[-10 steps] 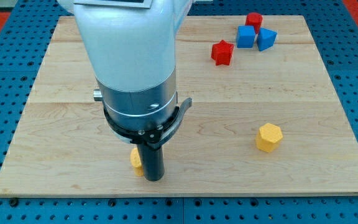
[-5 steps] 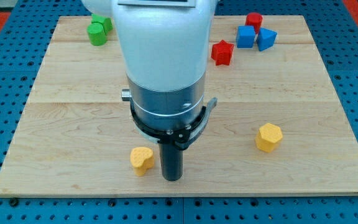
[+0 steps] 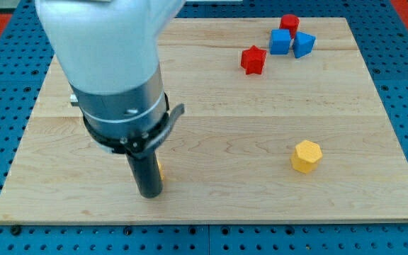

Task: Move the yellow heart to the center

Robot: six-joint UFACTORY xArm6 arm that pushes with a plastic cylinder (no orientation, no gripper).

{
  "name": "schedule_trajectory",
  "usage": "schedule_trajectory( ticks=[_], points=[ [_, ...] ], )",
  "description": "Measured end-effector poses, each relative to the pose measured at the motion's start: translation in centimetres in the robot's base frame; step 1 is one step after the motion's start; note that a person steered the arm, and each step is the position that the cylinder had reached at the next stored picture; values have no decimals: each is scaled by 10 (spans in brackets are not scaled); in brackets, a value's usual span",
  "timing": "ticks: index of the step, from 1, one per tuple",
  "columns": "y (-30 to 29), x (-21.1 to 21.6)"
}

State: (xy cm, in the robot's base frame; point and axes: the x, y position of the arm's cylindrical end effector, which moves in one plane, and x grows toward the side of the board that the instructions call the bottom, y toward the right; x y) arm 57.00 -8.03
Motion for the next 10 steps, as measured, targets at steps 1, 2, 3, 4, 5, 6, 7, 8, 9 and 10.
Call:
schedule_trajectory(
  ticks=[1, 2, 3, 4, 5, 6, 7, 8, 9, 10],
  points=[
    [31, -64],
    [67, -109],
    [70, -28],
    [22, -11],
    [6, -59],
    [43, -83],
    [28, -57],
    [-23, -59],
    [-22, -85],
    [53, -132]
  ],
)
